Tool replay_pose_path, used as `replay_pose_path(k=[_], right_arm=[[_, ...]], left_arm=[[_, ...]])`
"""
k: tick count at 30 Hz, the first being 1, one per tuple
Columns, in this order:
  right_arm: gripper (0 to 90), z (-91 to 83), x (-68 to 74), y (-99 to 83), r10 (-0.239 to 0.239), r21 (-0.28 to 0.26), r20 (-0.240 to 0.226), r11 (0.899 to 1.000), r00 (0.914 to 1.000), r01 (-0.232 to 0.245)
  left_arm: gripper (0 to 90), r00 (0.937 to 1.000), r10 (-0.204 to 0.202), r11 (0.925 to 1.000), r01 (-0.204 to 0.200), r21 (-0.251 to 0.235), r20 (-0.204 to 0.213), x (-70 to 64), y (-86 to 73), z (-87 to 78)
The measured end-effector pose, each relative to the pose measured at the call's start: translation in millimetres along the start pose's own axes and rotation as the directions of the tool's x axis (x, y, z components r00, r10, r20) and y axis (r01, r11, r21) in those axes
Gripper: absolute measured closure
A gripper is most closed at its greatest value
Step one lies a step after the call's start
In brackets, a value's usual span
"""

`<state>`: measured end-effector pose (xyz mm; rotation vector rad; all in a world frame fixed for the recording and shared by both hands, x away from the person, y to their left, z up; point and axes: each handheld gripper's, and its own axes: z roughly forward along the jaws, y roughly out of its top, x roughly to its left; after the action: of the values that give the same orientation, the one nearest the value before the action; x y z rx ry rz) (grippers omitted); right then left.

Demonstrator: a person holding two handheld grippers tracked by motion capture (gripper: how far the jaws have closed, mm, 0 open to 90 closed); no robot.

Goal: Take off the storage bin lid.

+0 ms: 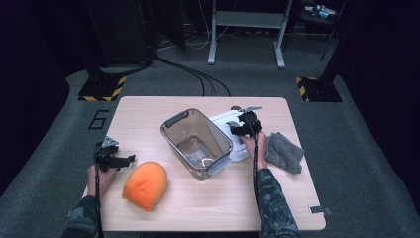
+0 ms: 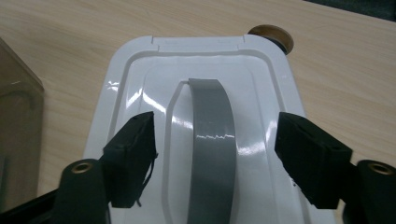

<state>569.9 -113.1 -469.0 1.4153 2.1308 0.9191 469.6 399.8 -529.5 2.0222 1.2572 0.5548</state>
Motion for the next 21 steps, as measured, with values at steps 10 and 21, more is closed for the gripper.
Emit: replay_pose_path(k=[10,21], right_arm=[[14.6,-26.3,-7.8,-4.8,-0.009,0.002,-0.02,1.0,0.9998,0.009],[10.3,-51.6,-10.3,-24.6,-0.017,-0.021,-0.023,1.0,0.9996,0.017]], left_arm=[[11.1,1.0,-0.001,1.0,0.001,0.0,0.0,-0.1,0.0,0.0],[11.1,1.0,0.0,1.0,0.0,0.0,0.0,0.1,0.0,0.0]])
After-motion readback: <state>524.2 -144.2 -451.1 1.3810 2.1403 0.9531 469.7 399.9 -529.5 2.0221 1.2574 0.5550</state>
